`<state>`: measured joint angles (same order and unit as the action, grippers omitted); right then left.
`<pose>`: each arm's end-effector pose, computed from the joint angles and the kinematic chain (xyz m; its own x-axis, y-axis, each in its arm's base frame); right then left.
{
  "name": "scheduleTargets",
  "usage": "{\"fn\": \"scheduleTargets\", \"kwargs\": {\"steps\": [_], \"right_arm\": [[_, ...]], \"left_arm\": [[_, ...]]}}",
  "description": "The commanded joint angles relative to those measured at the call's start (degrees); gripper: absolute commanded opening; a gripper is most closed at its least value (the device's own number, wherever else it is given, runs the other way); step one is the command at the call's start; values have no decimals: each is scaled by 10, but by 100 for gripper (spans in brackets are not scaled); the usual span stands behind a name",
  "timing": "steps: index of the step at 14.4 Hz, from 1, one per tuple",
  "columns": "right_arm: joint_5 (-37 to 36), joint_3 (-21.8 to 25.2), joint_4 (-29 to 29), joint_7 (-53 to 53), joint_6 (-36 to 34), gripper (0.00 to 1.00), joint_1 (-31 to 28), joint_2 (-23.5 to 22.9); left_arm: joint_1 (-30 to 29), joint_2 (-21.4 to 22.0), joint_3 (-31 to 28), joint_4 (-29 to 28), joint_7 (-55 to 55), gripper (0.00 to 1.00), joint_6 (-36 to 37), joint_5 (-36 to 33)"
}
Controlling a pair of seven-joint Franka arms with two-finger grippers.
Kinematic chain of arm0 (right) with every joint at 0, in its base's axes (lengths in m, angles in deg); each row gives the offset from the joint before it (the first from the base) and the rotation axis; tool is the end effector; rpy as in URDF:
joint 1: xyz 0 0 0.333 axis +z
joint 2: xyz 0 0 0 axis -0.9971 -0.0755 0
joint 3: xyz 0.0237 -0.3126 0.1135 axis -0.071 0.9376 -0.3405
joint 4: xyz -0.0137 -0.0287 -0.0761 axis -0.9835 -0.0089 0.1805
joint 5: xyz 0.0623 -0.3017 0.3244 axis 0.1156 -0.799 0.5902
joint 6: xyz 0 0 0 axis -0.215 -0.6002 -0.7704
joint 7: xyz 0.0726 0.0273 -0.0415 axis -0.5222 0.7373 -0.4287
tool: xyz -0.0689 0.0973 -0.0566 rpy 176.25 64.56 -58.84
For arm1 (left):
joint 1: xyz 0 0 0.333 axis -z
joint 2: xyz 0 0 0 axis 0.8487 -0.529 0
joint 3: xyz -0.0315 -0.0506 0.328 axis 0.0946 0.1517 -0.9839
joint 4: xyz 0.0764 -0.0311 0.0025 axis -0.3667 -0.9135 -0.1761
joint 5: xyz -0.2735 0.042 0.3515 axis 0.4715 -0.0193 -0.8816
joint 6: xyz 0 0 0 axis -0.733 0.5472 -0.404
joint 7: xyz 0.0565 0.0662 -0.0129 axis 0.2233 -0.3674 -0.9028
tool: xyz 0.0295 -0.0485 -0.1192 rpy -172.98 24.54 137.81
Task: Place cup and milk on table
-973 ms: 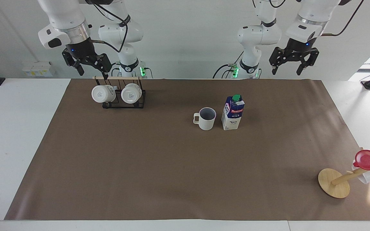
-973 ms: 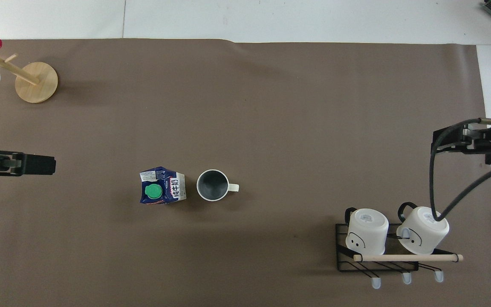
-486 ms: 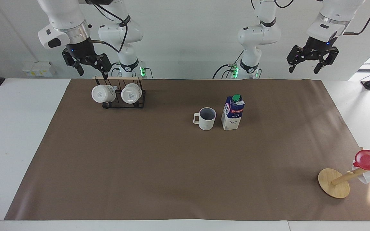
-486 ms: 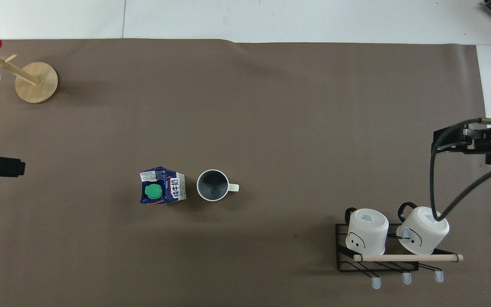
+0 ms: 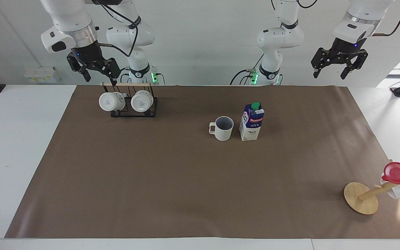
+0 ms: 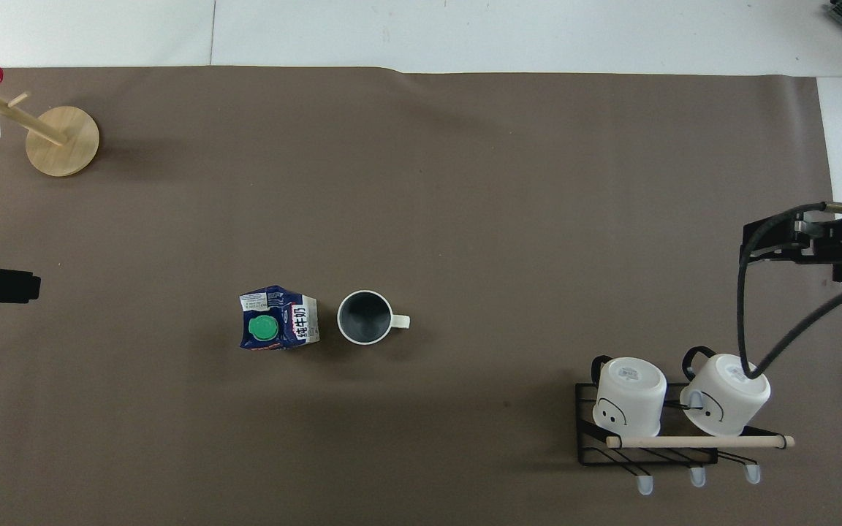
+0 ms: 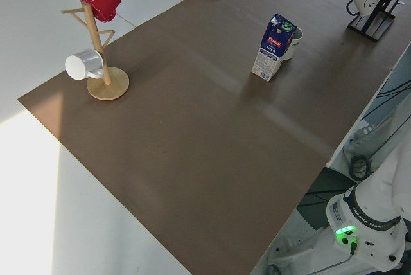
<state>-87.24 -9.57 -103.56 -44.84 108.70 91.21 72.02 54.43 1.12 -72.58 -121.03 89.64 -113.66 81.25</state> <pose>0.5847 0.0369 0.6547 0.9793 -0.2011 -0.0233 -0.2002 -0.9791 0.0362 0.5413 -0.0451 0.6700 0.9869 -0.1477 0.0655 -0.1465 -0.9889 -0.0233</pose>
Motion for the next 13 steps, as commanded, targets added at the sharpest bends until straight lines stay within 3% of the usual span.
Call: {"fn": "scheduleTargets", "kwargs": {"steps": [1, 13], "right_arm": [[6, -2, -14, -16, 3, 100, -9, 14], [6, -3, -14, -17, 6, 100, -13, 14]], "left_arm": [[-2, -7, 4, 16, 8, 100, 22, -1], [-1, -3, 8, 10, 3, 100, 48, 21]]}}
